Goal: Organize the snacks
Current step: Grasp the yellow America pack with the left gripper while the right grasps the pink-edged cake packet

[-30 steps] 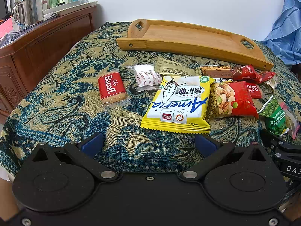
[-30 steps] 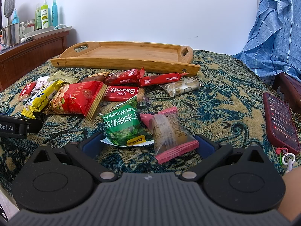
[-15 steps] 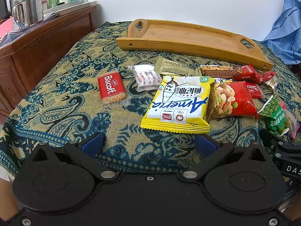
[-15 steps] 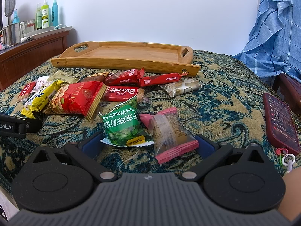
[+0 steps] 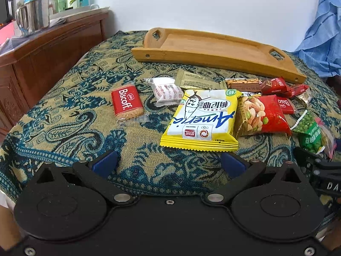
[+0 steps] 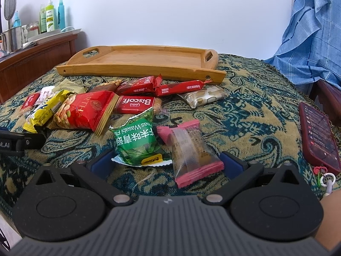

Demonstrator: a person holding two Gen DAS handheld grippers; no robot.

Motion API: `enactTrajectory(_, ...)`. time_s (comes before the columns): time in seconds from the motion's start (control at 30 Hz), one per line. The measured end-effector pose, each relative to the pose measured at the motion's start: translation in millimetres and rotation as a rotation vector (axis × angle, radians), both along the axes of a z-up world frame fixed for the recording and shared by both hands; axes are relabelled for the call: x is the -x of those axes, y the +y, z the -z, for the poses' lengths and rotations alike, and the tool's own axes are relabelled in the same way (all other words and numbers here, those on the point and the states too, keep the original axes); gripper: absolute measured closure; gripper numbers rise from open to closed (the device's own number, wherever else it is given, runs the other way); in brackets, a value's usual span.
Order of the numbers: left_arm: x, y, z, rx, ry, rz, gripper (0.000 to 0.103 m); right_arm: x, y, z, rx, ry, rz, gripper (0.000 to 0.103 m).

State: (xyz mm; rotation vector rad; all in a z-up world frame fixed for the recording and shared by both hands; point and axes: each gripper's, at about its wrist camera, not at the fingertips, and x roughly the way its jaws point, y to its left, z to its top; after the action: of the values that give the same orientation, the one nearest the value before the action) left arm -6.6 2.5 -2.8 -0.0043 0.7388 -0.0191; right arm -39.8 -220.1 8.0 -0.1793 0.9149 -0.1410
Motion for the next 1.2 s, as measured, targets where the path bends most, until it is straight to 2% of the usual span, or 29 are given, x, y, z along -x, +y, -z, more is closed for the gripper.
enactTrajectory(0.13,3.5,-3.6,-7.5,0.0,0.014,0.016,0.0,1.7,-1.6,-9.2,-0.033,-0.002,0.01,0.0)
enactTrajectory(0.2,9.7,-4.9,-16.5,0.028,-0.025,0.047,0.0,6.8,-5.4,-16.4,-0.075,-0.04,0.01,0.0)
enactTrajectory(0.3,17.3,-9.0,-30.5,0.031,-0.091,0.064,0.001,13.3,-4.3,-26.2,-0.063,-0.106,-0.009,0.007)
enactTrajectory(0.47,20.8,-16.9,-47.0,0.063,-0.195,0.103,0.001,19.2,-0.3,-38.0,0.007,-0.196,-0.011,0.026)
enactTrajectory(0.53,12.9,-19.9,-43.1,0.061,-0.19,0.108,0.001,15.9,-2.2,-36.0,0.022,-0.181,0.002,0.036)
enactTrajectory(0.67,-4.7,-19.8,-28.3,0.058,-0.133,0.084,0.001,12.6,-4.8,-29.5,0.01,-0.138,0.026,0.04)
enactTrajectory(0.77,-15.1,-15.8,-17.7,0.092,-0.081,0.08,0.003,9.7,-6.6,-27.1,0.013,-0.134,0.045,0.04)
enactTrajectory(0.8,-18.3,-13.8,-13.4,0.109,-0.063,0.086,0.004,8.5,-7.6,-26.2,0.012,-0.132,0.053,0.04)
enactTrajectory(0.9,-19.8,-10.6,-8.7,0.168,-0.036,0.099,0.016,6.0,-11.5,-24.1,0.008,-0.129,0.083,0.04)
enactTrajectory(1.0,-16.5,-14.8,-10.8,0.136,-0.044,0.123,0.035,2.7,-16.3,-23.5,-0.019,-0.119,0.101,0.04)
enactTrajectory(1.07,-14.5,-16.8,-13.3,0.135,-0.048,0.125,0.037,1.3,-19.4,-23.7,-0.048,-0.113,0.106,0.04)
enactTrajectory(1.2,-11.6,-22.4,-19.8,0.115,-0.069,0.129,0.04,3.3,-23.0,-25.3,-0.107,-0.106,0.099,0.055)
